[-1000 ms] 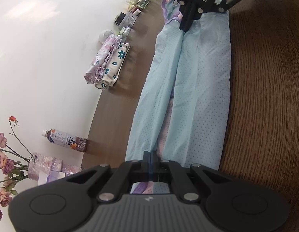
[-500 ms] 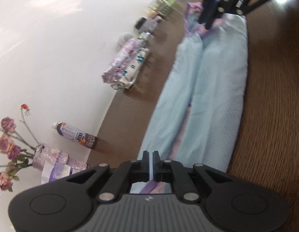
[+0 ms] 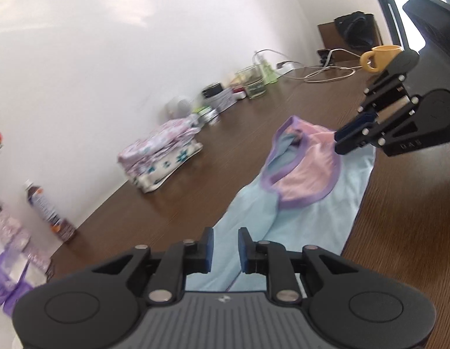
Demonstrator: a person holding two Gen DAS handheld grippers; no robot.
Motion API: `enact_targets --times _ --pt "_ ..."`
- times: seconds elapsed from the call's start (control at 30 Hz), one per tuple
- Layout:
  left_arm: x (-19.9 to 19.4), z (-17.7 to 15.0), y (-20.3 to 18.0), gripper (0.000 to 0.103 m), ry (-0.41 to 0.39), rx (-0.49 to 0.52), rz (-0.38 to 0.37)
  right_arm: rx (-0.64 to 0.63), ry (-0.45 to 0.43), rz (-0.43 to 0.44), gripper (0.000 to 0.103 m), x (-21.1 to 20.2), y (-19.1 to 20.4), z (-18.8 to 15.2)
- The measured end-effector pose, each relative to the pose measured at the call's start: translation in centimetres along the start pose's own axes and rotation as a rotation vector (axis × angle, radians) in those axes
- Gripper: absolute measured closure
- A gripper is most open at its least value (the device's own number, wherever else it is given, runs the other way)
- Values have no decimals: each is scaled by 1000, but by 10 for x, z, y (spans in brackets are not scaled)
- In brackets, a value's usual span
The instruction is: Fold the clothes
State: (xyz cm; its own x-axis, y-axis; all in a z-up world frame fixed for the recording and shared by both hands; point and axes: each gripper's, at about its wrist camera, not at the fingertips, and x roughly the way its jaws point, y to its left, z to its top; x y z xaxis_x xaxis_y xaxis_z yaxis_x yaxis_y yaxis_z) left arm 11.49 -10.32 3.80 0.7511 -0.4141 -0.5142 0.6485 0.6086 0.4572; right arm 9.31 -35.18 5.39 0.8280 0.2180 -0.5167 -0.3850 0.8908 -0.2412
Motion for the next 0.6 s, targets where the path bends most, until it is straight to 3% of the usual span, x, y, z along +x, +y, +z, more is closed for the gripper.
enact_targets --times 0.07,0.13,0.23,0.47,0.6 --pt "11 8 -11 83 8 15 -13 6 0 -29 93 -2 -19 1" --pt "21 14 -20 83 26 25 -25 -18 9 -64 79 4 -40 4" --pt "36 23 -31 82 50 40 -41 -97 43 -95 77 22 -63 12" --pt "54 48 -31 75 89 85 -38 -75 147 72 77 76 -98 51" --pt "64 63 -31 74 111 111 -36 -103 260 162 76 115 -108 64"
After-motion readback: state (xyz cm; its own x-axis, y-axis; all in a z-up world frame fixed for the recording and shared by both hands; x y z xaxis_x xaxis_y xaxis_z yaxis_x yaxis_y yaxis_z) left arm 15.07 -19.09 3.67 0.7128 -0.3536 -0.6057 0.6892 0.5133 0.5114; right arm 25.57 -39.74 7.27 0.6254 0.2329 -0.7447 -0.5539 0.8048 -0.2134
